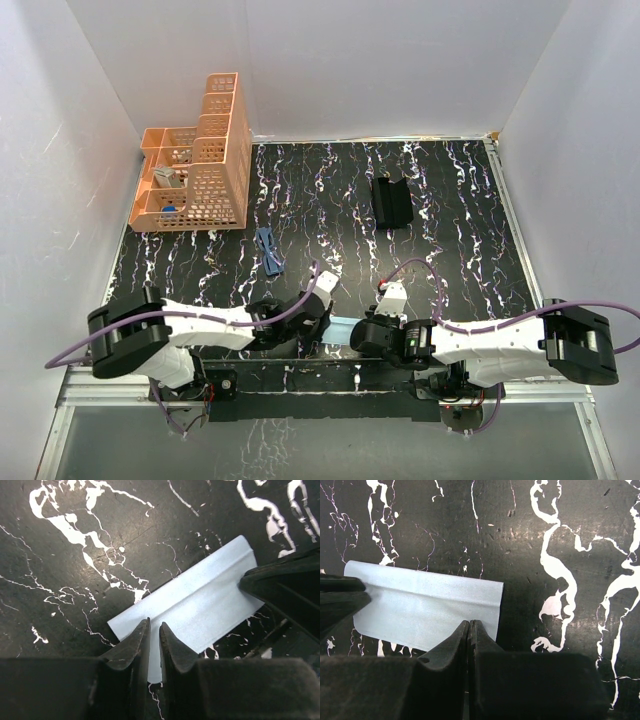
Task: Organize the sunglasses
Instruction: Fold the glasses cleaning cloth at the center of the board.
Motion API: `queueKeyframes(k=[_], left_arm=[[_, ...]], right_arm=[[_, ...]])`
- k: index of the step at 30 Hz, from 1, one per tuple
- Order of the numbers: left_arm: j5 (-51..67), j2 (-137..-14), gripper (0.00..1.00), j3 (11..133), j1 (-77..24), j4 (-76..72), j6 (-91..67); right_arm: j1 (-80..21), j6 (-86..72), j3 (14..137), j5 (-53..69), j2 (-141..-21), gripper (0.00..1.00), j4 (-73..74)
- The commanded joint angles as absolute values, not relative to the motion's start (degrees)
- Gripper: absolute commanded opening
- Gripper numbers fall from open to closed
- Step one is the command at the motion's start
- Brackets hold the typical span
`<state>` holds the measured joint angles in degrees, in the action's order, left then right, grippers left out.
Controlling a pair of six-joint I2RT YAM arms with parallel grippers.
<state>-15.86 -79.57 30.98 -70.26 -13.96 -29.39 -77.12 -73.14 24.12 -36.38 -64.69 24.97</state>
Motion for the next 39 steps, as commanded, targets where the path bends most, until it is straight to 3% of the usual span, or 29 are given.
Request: queueKeyframes(k=[1,21,39], left_arm=[[-16.98,-83.83,0.12,33.12,-70.49,-17.19,-28.66],[-21.03,-83.66,0.11,32.75,-70.49,-11.86,-30.96],[-21.85,-83.94,0.13,34.10,-70.49,-8.88,-33.94]], right_arm=[[-76.86,-73.00,25.57,-36.35,-65.64,0.00,23.65],[-76.89,-73.98,25.99,-38.79,-62.49,0.00,29.06],[-76.90,-71.97,30.31,-40.85,-69.59,0.00,28.50]])
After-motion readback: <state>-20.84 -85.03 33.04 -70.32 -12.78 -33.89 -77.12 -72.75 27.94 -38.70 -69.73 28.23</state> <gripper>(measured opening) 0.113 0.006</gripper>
